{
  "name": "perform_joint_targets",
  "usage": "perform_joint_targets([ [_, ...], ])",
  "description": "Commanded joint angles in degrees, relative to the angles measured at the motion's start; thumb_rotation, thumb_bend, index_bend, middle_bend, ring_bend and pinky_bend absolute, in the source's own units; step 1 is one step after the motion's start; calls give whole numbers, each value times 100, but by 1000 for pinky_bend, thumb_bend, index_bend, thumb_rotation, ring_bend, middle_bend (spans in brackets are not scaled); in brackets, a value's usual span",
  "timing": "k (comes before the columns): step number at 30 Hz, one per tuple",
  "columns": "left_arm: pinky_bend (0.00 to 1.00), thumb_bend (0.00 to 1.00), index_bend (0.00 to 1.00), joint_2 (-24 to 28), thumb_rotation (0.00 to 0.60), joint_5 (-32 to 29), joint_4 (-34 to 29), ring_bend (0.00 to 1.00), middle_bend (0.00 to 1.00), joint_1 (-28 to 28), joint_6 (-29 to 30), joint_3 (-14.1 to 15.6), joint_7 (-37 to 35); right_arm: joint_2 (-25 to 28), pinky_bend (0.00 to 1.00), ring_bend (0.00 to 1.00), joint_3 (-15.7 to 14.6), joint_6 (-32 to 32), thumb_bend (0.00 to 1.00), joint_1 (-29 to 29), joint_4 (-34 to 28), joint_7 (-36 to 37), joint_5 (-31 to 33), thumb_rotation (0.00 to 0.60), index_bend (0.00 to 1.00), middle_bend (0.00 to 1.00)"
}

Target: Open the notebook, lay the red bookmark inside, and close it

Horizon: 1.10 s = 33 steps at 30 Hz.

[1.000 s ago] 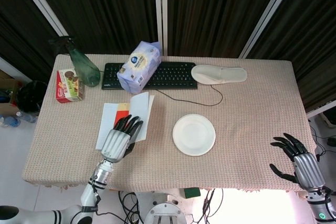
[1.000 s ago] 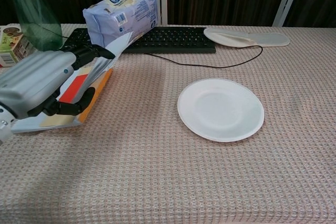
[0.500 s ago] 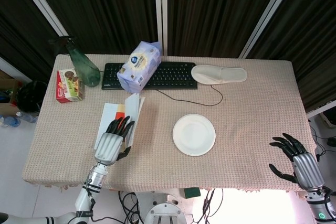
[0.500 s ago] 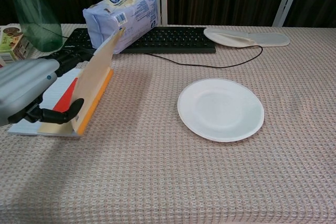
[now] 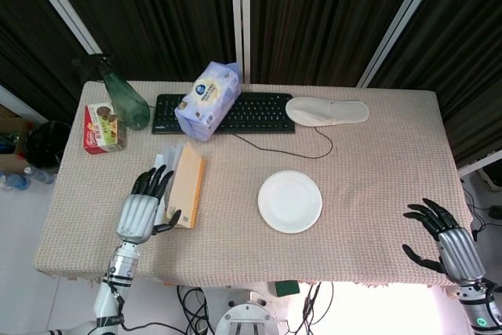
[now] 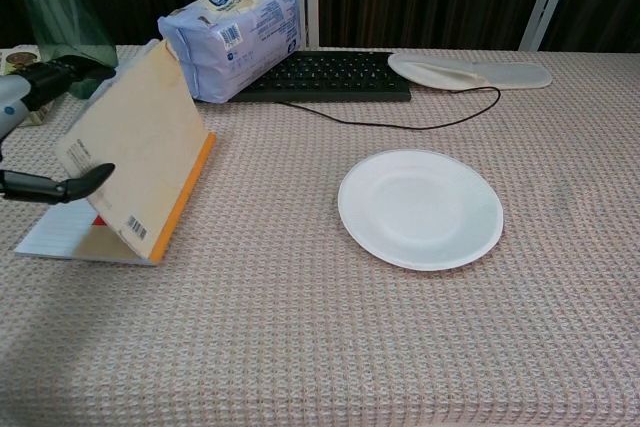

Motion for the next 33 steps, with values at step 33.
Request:
perform_joint_targets([
  [33, 88, 283, 90, 2546, 600, -609, 202, 0, 0, 612, -314, -314, -1841, 432, 193, 100, 114, -221, 206, 44, -384, -398, 271, 600, 272, 196],
])
